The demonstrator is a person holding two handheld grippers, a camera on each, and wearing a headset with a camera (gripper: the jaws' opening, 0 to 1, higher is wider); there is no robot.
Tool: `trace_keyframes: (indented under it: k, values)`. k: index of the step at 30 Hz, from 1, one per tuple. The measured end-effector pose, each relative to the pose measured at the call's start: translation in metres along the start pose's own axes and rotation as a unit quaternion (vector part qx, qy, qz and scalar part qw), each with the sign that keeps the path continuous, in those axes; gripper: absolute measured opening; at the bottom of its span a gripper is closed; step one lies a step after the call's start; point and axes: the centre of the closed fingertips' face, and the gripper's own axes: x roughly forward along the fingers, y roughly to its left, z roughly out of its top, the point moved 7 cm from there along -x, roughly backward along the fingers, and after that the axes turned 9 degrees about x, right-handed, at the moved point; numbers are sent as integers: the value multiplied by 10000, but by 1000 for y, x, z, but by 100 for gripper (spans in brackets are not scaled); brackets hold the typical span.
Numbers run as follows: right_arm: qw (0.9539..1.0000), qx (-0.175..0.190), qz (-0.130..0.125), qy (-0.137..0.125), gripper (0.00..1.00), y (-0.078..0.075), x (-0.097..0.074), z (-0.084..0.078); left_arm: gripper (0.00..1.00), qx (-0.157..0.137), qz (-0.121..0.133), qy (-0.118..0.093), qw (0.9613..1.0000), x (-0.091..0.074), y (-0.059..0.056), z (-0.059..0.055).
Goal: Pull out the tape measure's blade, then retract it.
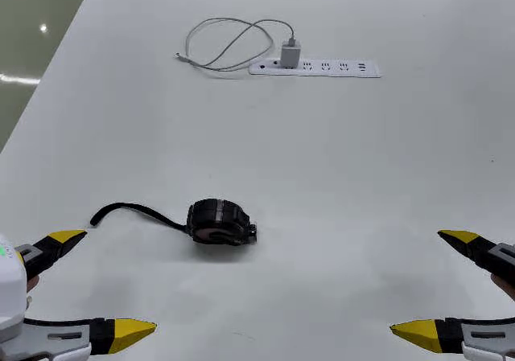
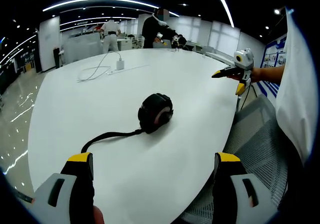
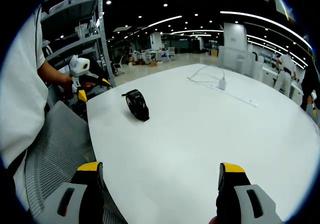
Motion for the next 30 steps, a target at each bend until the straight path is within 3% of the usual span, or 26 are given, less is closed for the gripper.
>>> trace_keyframes:
  k: [30]
  values:
    - [10000, -16, -39, 53, 96, 0, 1, 0, 99, 17, 76, -15, 10000, 0, 2, 1]
